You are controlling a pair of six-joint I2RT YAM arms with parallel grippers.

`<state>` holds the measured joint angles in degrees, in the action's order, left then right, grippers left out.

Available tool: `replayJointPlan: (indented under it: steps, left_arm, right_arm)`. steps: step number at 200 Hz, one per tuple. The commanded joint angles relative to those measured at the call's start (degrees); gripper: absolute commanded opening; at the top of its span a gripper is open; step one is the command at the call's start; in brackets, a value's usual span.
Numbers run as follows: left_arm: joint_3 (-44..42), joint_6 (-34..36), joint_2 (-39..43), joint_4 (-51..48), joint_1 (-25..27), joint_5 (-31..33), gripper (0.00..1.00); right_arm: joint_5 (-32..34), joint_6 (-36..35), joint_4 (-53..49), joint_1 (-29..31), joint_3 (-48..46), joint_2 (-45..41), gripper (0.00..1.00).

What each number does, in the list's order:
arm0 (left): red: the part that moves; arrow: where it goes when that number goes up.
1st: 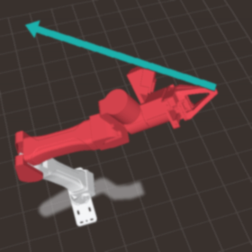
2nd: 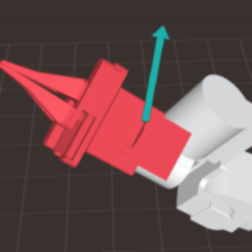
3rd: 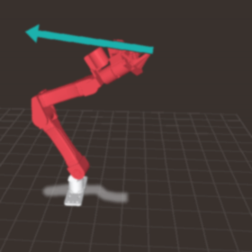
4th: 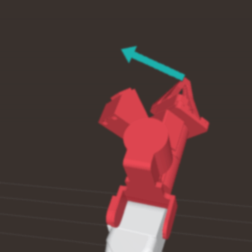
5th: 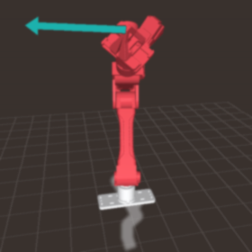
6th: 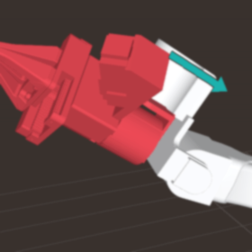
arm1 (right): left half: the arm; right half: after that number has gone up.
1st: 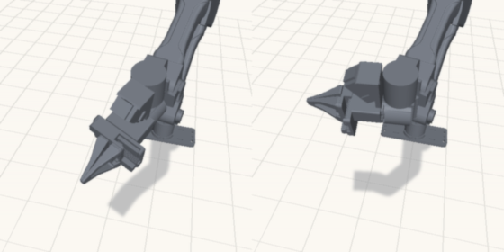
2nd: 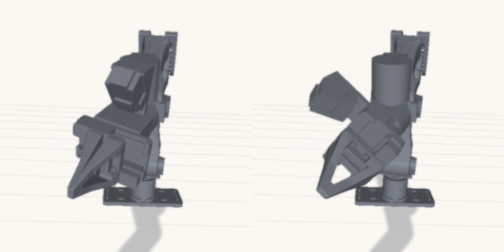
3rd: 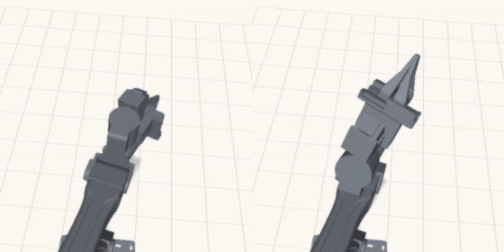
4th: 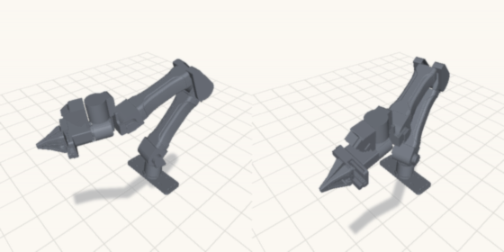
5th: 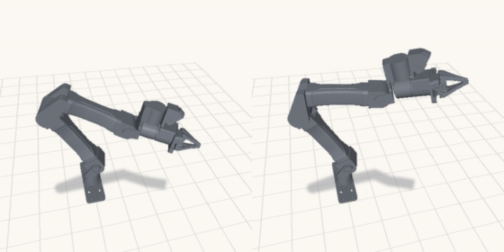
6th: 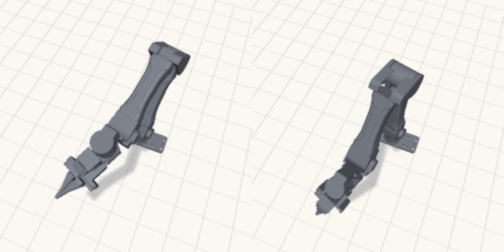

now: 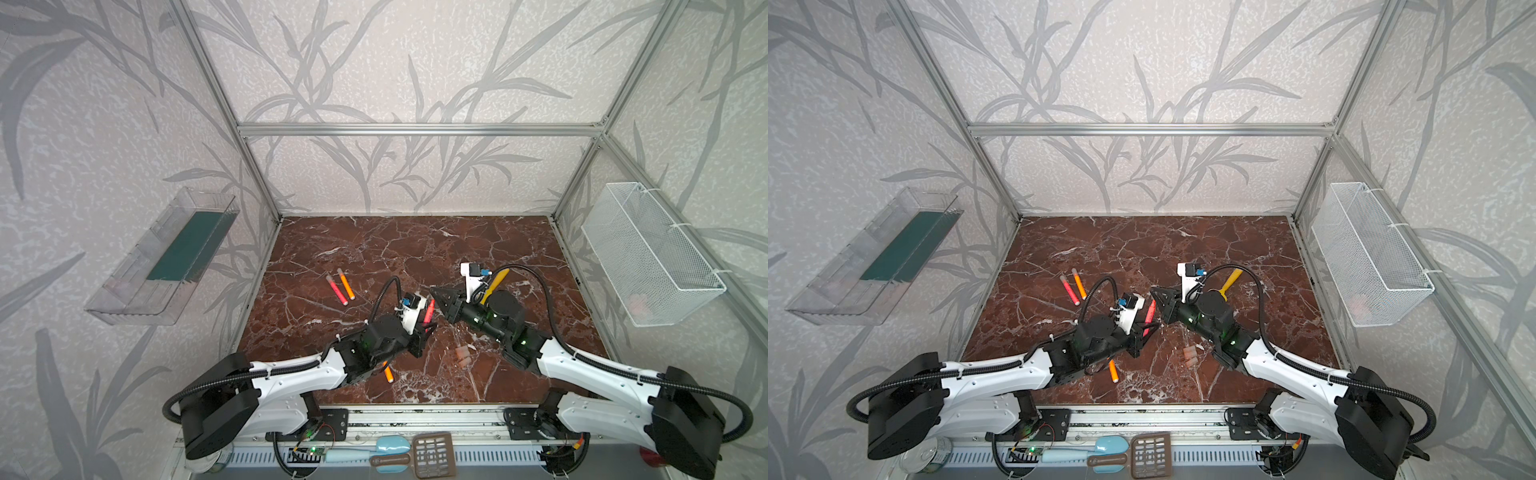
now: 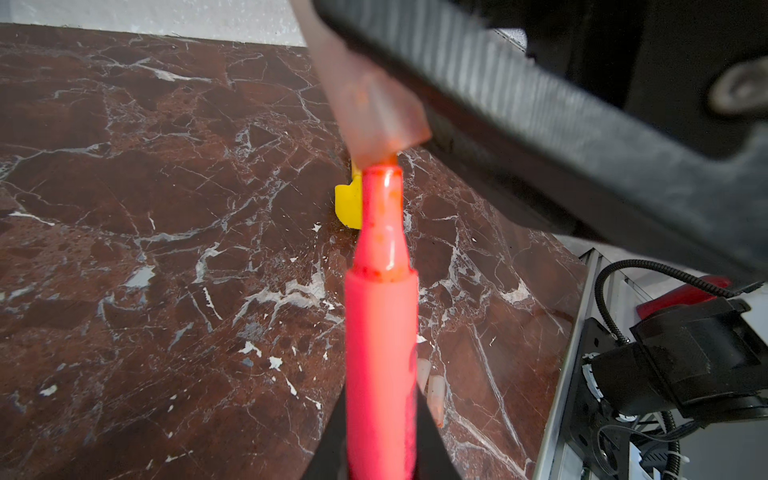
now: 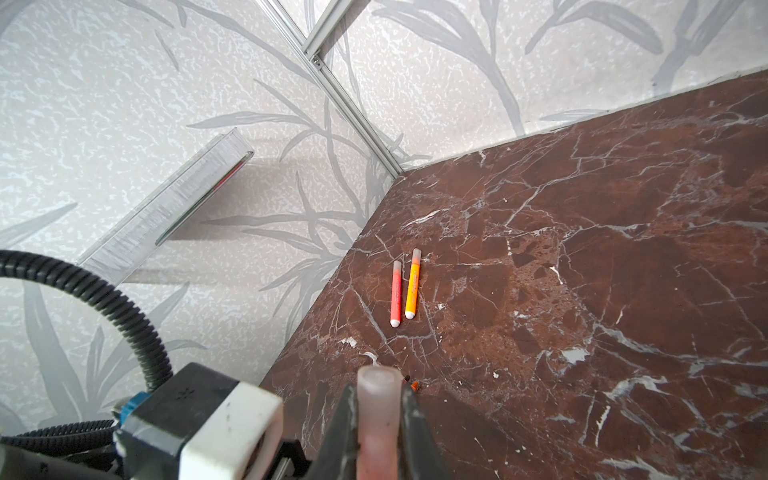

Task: Insert the pens into the pen caps
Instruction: 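Align the cap over the orange marker tip with the right gripper, then push the pale cap down onto the marker tip with the right gripper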

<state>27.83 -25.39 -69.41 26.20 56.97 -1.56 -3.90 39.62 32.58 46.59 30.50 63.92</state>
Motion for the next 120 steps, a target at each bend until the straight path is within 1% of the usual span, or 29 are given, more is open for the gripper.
replayJointPlan:
  steps: [1, 23, 60, 104, 120]
  left_arm:
    - [3.65, -1.50, 2.21, 0.15, -0.42, 0.98, 0.00]
    - [4.54, -1.69, 3.84, 0.14, -0.54, 0.16, 0.00]
    - [4.09, -3.82, 6.36, 0.48, -1.88, 1.50, 0.00]
    - [2.85, -7.24, 6.86, 5.84, -4.70, -4.28, 0.00]
    - [2.89, -7.31, 6.53, 6.93, -4.85, -5.05, 0.00]
  right_arm:
    - [-1.06, 0.44, 1.69, 1.60, -0.89, -1.01, 0.00]
    - [-0.52, 0.11, 1.61, 2.10, -1.12, -0.68, 0.00]
    - [-0.32, 0.37, 2.88, 2.26, -2.19, -0.64, 0.00]
    - [-1.35, 0.74, 5.69, 2.36, -3.86, -0.56, 0.00]
    - [-1.84, 1.14, 6.09, 2.32, -4.07, -0.64, 0.00]
